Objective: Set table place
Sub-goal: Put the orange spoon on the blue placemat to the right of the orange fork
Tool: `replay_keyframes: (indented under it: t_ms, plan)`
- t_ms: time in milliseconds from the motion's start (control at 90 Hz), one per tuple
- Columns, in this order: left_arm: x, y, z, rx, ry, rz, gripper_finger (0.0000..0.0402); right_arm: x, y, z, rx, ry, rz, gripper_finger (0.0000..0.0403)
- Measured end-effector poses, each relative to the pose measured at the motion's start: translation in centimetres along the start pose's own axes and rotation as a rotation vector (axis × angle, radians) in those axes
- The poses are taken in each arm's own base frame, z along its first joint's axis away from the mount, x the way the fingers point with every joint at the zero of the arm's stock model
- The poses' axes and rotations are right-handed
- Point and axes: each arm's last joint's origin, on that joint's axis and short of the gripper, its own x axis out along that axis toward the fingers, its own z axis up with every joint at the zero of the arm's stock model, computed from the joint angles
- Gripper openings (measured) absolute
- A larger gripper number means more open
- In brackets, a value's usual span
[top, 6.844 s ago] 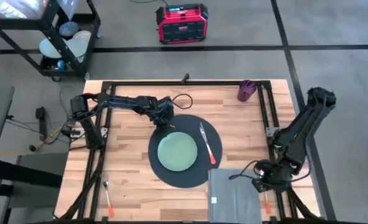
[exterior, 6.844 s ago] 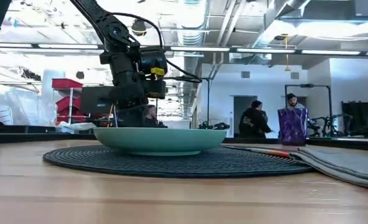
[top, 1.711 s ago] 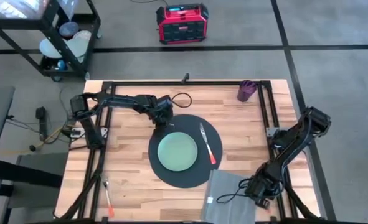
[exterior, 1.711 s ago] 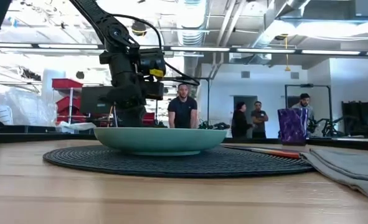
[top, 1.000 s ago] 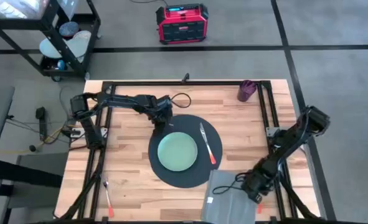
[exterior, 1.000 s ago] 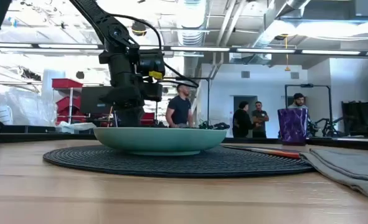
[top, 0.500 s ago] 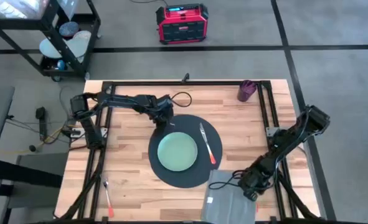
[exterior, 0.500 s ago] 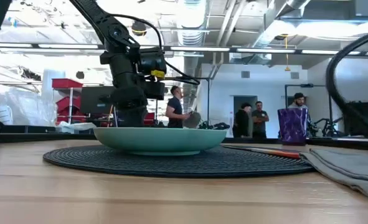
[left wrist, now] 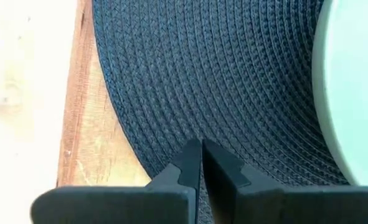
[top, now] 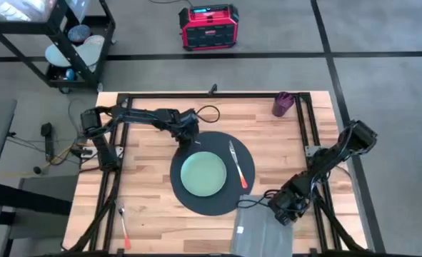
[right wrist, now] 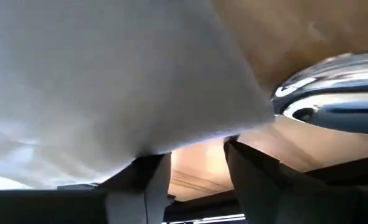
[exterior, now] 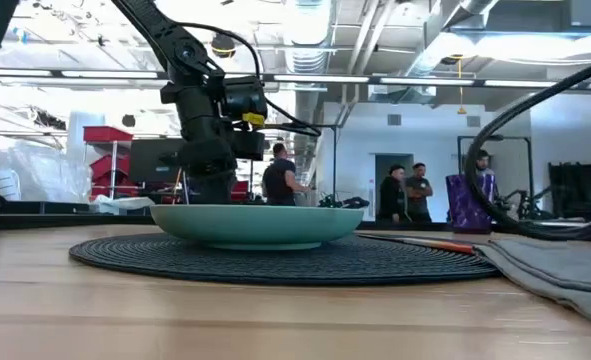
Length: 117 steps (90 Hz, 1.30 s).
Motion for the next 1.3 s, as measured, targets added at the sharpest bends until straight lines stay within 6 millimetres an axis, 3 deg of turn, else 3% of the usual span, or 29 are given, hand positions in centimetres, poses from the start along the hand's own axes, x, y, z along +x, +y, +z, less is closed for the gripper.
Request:
replay_keyframes:
  t_ms: [322,589,1022,1300]
  plan:
    - [0.0,0.0,0.0,0.003,-0.002,0.000,0.0000,-2.7,-2.1,-0.1,0.174,-0.220,-0.017,0.0117]
    - [0.0,0.0,0.1,0.011,-0.007,0.000,0.0000,-5.4,-3.1,-0.8,0.337,-0.395,0.150,0.0109]
    - [0.0,0.0,0.1,0.043,-0.007,0.000,0.0000,-3.5,-0.5,0.7,0.380,-0.394,0.226,0.0108]
    - [0.0,0.0,0.1,0.058,-0.008,0.000,0.0000,-3.2,-0.5,1.1,0.385,-0.351,0.178,0.0094]
